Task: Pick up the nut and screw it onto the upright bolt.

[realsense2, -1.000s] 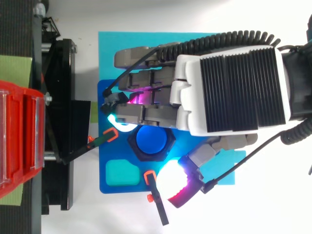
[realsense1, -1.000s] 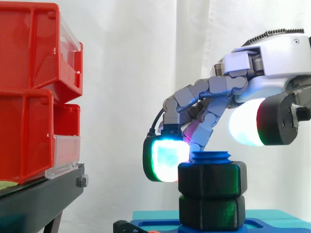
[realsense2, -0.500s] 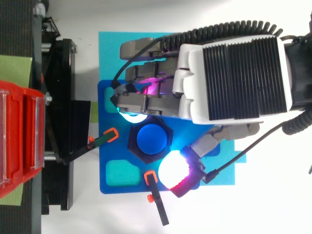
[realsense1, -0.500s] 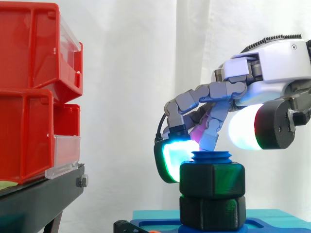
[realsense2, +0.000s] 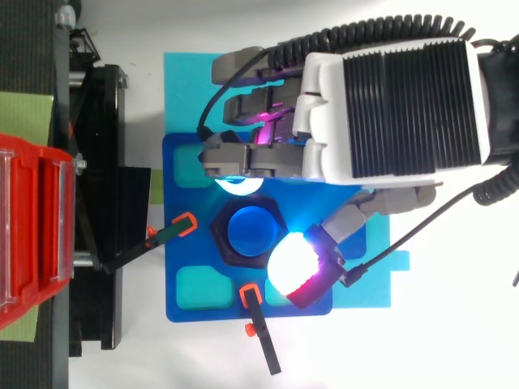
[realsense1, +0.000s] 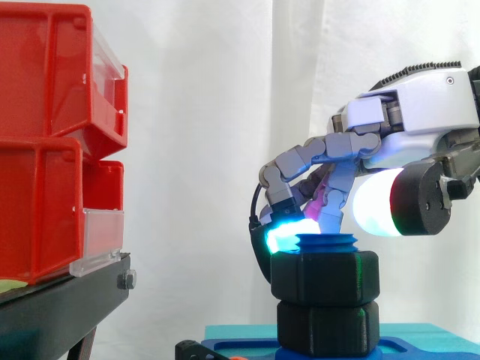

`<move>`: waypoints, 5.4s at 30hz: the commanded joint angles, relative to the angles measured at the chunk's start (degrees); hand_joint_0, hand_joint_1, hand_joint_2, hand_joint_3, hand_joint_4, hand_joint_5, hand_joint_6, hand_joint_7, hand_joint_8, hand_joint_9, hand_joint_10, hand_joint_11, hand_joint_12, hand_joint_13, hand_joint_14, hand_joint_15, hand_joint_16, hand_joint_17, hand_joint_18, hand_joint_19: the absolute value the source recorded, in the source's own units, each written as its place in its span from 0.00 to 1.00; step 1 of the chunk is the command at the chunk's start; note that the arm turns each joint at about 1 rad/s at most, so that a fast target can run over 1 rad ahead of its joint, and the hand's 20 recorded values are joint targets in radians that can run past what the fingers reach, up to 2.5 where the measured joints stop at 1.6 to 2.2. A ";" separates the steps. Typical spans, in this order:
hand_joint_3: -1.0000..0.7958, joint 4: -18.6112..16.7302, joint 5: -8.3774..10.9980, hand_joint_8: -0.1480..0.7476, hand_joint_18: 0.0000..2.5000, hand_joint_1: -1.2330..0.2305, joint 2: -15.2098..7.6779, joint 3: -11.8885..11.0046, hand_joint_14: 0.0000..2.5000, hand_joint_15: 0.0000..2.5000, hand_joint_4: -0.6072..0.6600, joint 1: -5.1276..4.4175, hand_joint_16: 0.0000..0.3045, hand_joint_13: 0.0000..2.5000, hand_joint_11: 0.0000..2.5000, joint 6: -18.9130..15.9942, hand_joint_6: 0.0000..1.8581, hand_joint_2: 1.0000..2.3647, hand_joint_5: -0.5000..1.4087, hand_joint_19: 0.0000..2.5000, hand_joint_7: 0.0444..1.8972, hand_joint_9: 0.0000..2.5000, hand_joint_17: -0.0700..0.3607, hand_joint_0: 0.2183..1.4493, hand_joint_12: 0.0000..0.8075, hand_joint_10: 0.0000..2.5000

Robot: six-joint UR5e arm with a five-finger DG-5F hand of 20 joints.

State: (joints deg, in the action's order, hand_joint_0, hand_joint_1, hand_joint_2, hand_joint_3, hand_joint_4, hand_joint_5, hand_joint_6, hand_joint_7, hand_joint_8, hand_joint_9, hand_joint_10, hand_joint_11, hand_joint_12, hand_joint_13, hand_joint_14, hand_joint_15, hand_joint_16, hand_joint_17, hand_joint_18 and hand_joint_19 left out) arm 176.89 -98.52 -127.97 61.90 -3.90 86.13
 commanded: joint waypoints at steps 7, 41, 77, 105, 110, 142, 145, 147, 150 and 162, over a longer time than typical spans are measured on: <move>0.28 -0.58 -0.01 0.45 0.19 0.65 0.00 -0.37 0.00 0.00 0.65 0.12 0.09 0.34 0.00 0.00 0.27 0.00 0.25 0.00 0.71 0.39 0.31 0.21 0.25 0.00; 0.28 -2.60 4.30 0.37 0.00 0.69 0.00 -1.16 0.00 0.00 0.63 -3.83 0.10 0.15 0.00 -1.23 0.27 0.00 0.20 0.00 0.31 0.21 0.32 0.19 0.33 0.00; 0.28 -1.02 3.95 0.41 0.00 0.70 0.00 0.33 0.00 0.00 0.68 -3.74 0.10 0.19 0.00 -1.84 0.27 0.00 0.23 0.00 0.56 0.22 0.33 0.19 0.34 0.00; 0.28 0.39 3.86 0.44 0.10 0.66 0.00 0.33 0.00 0.00 0.58 -2.51 0.09 0.27 0.00 -1.84 0.33 0.00 0.25 0.00 0.76 0.29 0.31 0.21 0.30 0.00; 0.28 0.48 3.77 0.45 0.11 0.66 0.00 0.42 0.00 0.00 0.57 -2.34 0.09 0.28 0.00 -1.84 0.35 0.00 0.25 0.00 0.75 0.31 0.31 0.21 0.30 0.00; 0.28 0.74 3.60 0.47 0.24 0.65 0.00 0.42 0.00 0.01 0.58 -1.46 0.08 0.40 0.00 -1.84 0.28 0.00 0.28 0.03 0.88 0.49 0.29 0.22 0.22 0.00; 0.28 0.48 3.60 0.48 0.23 0.65 0.00 0.33 0.00 0.00 0.60 -1.37 0.09 0.38 0.00 -1.93 0.27 0.00 0.27 0.03 0.84 0.47 0.30 0.21 0.23 0.00; 0.28 0.48 3.24 0.48 0.23 0.65 0.00 0.24 0.00 0.00 0.63 -1.37 0.09 0.37 0.00 -1.93 0.27 0.00 0.25 0.03 0.76 0.45 0.30 0.21 0.24 0.00; 0.28 0.39 3.07 0.48 0.22 0.65 0.00 0.07 0.00 0.00 0.66 -1.37 0.09 0.37 0.00 -1.93 0.27 0.00 0.24 0.03 0.68 0.45 0.31 0.21 0.24 0.00; 0.28 0.39 2.72 0.46 0.21 0.66 0.00 -1.43 0.00 0.00 0.68 -1.72 0.10 0.36 0.00 -1.84 0.27 0.00 0.22 0.02 0.52 0.43 0.32 0.20 0.25 0.00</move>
State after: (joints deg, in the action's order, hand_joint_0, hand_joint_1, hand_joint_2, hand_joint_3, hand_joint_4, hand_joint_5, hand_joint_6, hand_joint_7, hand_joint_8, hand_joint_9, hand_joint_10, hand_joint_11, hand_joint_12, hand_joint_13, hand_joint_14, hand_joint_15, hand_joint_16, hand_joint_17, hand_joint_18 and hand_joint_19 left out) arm 177.45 -95.77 -127.97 60.69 -5.36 84.28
